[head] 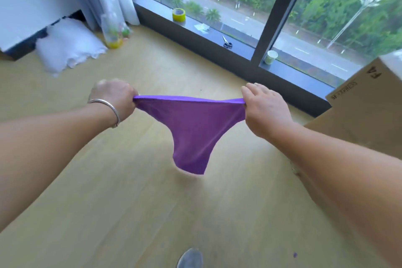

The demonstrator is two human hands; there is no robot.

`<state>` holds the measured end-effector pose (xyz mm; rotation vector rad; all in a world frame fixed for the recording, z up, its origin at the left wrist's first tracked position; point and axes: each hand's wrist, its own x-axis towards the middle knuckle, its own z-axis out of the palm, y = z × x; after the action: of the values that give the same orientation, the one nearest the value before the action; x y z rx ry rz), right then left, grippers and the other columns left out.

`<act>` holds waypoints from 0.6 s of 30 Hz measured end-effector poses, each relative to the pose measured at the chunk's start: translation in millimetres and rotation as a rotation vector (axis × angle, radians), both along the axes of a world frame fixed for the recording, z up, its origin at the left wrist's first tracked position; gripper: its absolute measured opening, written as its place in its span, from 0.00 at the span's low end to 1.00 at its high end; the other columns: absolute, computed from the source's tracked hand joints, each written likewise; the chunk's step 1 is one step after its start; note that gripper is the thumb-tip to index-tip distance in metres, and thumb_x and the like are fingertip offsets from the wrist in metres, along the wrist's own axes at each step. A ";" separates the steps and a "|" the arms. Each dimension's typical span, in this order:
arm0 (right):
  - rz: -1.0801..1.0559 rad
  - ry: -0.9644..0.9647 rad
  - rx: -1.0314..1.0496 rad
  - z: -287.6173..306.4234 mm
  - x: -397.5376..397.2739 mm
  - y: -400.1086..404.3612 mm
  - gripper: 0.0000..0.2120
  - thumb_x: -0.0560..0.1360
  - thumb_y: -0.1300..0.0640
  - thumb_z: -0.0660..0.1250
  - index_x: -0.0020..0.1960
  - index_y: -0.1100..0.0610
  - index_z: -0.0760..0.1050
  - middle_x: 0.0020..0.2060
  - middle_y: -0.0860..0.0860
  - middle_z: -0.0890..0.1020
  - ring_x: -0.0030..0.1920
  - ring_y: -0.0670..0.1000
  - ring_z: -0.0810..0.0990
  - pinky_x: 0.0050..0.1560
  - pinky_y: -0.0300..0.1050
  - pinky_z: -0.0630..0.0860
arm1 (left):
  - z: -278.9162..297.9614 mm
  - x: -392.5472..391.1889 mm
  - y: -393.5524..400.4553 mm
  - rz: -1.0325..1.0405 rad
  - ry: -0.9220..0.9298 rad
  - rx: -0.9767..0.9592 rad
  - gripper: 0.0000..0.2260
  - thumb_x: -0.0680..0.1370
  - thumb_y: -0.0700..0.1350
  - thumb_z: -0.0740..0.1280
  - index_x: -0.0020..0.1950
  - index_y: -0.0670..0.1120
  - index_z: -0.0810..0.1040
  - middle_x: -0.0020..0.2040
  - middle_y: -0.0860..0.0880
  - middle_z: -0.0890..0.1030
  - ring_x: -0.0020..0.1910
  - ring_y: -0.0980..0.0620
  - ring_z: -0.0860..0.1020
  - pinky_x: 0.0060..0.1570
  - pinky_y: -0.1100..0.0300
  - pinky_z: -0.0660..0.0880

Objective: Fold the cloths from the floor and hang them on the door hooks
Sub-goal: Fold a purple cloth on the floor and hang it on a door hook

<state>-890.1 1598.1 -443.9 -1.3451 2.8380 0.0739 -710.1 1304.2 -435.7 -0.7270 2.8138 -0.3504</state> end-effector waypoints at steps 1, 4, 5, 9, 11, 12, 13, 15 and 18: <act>0.035 0.005 -0.007 4.0 5.5 -5.0 0.17 0.78 0.60 0.53 0.66 0.57 0.67 0.67 0.53 0.71 0.71 0.55 0.64 0.67 0.52 0.66 | 5.8 16.8 -3.7 0.009 0.015 -0.003 0.13 0.81 0.50 0.58 0.50 0.52 0.82 0.47 0.49 0.81 0.49 0.45 0.78 0.41 0.59 0.68; 0.141 -0.018 -0.024 3.7 26.9 -9.9 0.14 0.77 0.61 0.53 0.61 0.55 0.69 0.61 0.50 0.73 0.68 0.53 0.66 0.65 0.49 0.66 | 11.9 66.1 0.4 -0.008 0.045 -0.024 0.15 0.82 0.51 0.55 0.50 0.52 0.82 0.47 0.52 0.80 0.51 0.47 0.77 0.42 0.59 0.67; 0.164 -0.042 -0.023 -0.8 35.1 -6.8 0.12 0.77 0.61 0.53 0.59 0.54 0.69 0.59 0.49 0.74 0.67 0.53 0.67 0.63 0.48 0.66 | 9.9 81.6 5.9 0.006 0.047 -0.019 0.16 0.82 0.50 0.55 0.49 0.51 0.82 0.47 0.53 0.80 0.51 0.48 0.76 0.43 0.58 0.67; 0.251 -0.179 -0.009 -38.5 70.6 22.6 0.11 0.81 0.58 0.51 0.55 0.51 0.72 0.55 0.46 0.74 0.65 0.51 0.68 0.57 0.44 0.66 | -18.9 142.7 37.1 0.082 -0.011 -0.003 0.16 0.83 0.49 0.54 0.49 0.50 0.81 0.48 0.53 0.78 0.52 0.49 0.74 0.46 0.57 0.68; 0.298 -0.244 0.016 -65.1 89.8 42.8 0.12 0.82 0.56 0.51 0.56 0.51 0.73 0.59 0.45 0.75 0.67 0.49 0.67 0.61 0.42 0.65 | -43.8 171.6 58.4 0.097 -0.033 0.018 0.14 0.82 0.48 0.55 0.50 0.50 0.80 0.49 0.53 0.77 0.53 0.50 0.73 0.47 0.57 0.69; 0.318 -0.278 0.036 -79.7 99.6 53.6 0.12 0.82 0.56 0.52 0.57 0.51 0.74 0.60 0.44 0.76 0.68 0.49 0.67 0.62 0.42 0.64 | -58.9 185.9 70.3 0.107 -0.038 0.034 0.12 0.81 0.47 0.56 0.51 0.50 0.80 0.50 0.53 0.76 0.55 0.50 0.73 0.49 0.57 0.69; 0.329 -0.313 0.064 -94.7 109.6 64.9 0.12 0.82 0.56 0.52 0.56 0.52 0.74 0.60 0.44 0.77 0.68 0.49 0.67 0.63 0.42 0.64 | -74.2 199.9 83.3 0.124 -0.047 0.055 0.12 0.80 0.47 0.58 0.52 0.50 0.81 0.53 0.53 0.76 0.57 0.50 0.72 0.51 0.56 0.70; 0.341 -0.363 0.127 -125.2 128.8 89.2 0.11 0.82 0.55 0.53 0.55 0.52 0.75 0.57 0.45 0.79 0.66 0.50 0.69 0.64 0.43 0.65 | -108.4 227.2 109.8 0.157 -0.054 0.121 0.11 0.79 0.45 0.60 0.53 0.49 0.81 0.58 0.51 0.76 0.62 0.50 0.71 0.53 0.54 0.70; 0.355 -0.425 0.204 -170.3 156.6 126.1 0.12 0.82 0.51 0.53 0.50 0.51 0.74 0.51 0.45 0.80 0.62 0.49 0.72 0.61 0.44 0.67 | -160.5 264.6 153.3 0.165 -0.096 0.231 0.07 0.77 0.43 0.65 0.50 0.47 0.83 0.57 0.50 0.77 0.61 0.48 0.73 0.51 0.53 0.71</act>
<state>-733.5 1724.1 -614.2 -1.5766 2.1680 0.0659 -445.5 1457.5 -596.2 -0.8566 2.6236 -0.0306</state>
